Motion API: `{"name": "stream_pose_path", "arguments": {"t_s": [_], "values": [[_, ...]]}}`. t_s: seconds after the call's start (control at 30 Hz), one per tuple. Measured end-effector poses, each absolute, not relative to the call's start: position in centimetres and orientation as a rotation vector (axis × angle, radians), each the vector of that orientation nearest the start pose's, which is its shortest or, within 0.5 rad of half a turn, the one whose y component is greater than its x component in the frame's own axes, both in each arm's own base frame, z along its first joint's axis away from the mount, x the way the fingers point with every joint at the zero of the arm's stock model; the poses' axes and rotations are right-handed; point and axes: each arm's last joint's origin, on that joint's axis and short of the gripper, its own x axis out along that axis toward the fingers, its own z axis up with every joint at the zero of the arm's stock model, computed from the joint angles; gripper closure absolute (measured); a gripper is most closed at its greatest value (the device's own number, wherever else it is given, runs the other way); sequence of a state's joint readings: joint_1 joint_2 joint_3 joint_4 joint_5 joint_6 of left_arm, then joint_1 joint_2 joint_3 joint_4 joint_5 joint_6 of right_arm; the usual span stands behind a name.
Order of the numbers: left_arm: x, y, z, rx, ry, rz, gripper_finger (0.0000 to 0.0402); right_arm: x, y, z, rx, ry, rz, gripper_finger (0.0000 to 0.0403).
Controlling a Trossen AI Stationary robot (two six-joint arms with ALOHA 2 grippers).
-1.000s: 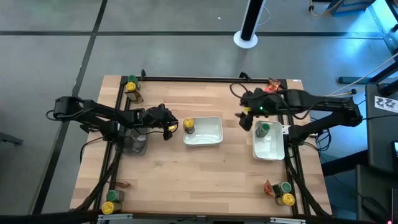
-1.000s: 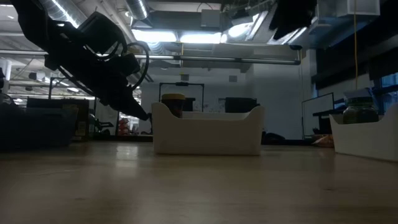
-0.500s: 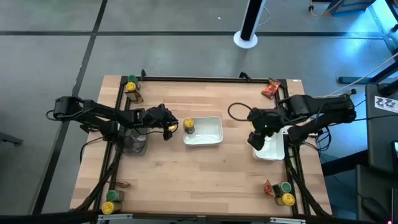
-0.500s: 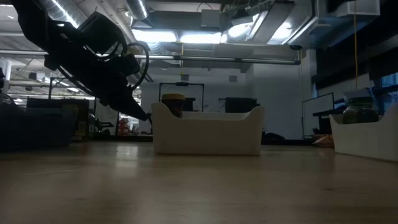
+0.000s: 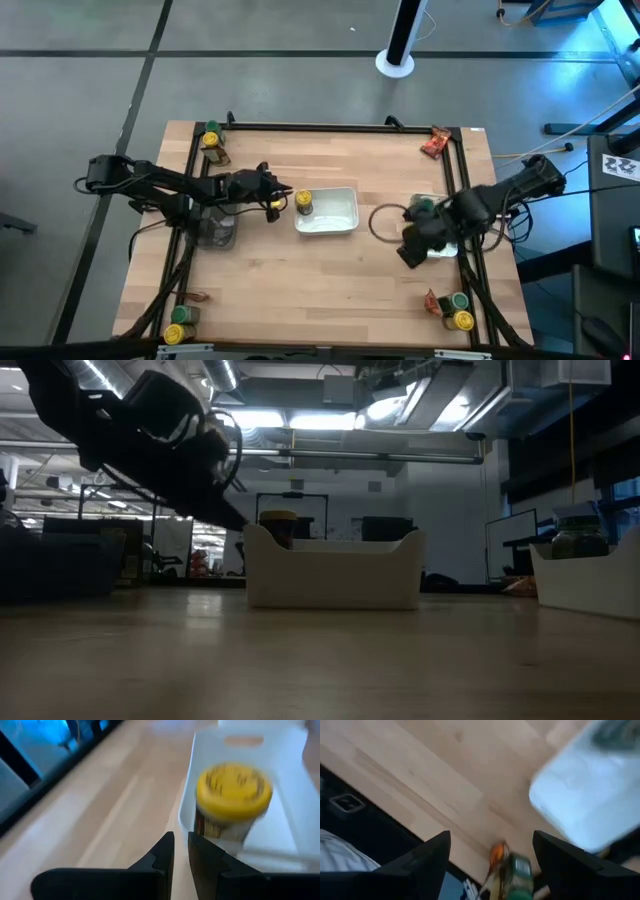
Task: Sort spices by type
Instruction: Put the bottom right green seasoning bottle into the right white bin
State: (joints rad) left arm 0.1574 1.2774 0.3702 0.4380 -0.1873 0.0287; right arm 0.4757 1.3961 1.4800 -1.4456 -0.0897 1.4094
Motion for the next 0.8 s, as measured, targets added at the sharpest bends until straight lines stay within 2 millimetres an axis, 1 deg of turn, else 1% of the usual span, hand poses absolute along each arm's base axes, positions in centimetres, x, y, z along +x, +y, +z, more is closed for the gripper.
{"name": "stream_pose_path", "arguments": {"t_s": [0.17, 0.3, 0.43, 0.53, 0.7, 0.8], "values": [[22.7, 4.2, 16.4, 0.123, 0.405, 0.319, 0.0357, 19.8, 13.2, 32.8, 0.956, 1.535, -0.626, 0.0118], [22.8, 4.2, 16.5, 0.130, 0.400, 0.319, 0.0357, 18.5, 14.7, 31.3, 0.947, 1.634, -0.673, 0.0118], [22.8, 4.2, 16.6, 0.132, 0.392, 0.319, 0.0357, 17.0, 15.8, 29.9, 0.931, 1.694, -0.773, 0.0118], [22.8, 4.2, 16.6, 0.132, 0.383, 0.320, 0.0357, 16.1, 16.9, 28.9, 0.962, 1.741, -0.821, 0.0118], [22.9, 4.2, 16.9, 0.134, 0.359, 0.322, 0.0357, 14.9, 18.7, 27.6, 1.006, 1.749, -0.830, 0.0118], [22.9, 4.2, 16.9, 0.135, 0.360, 0.322, 0.0357, 14.2, 19.2, 26.9, 0.996, 1.738, -0.845, 0.0118]]}}
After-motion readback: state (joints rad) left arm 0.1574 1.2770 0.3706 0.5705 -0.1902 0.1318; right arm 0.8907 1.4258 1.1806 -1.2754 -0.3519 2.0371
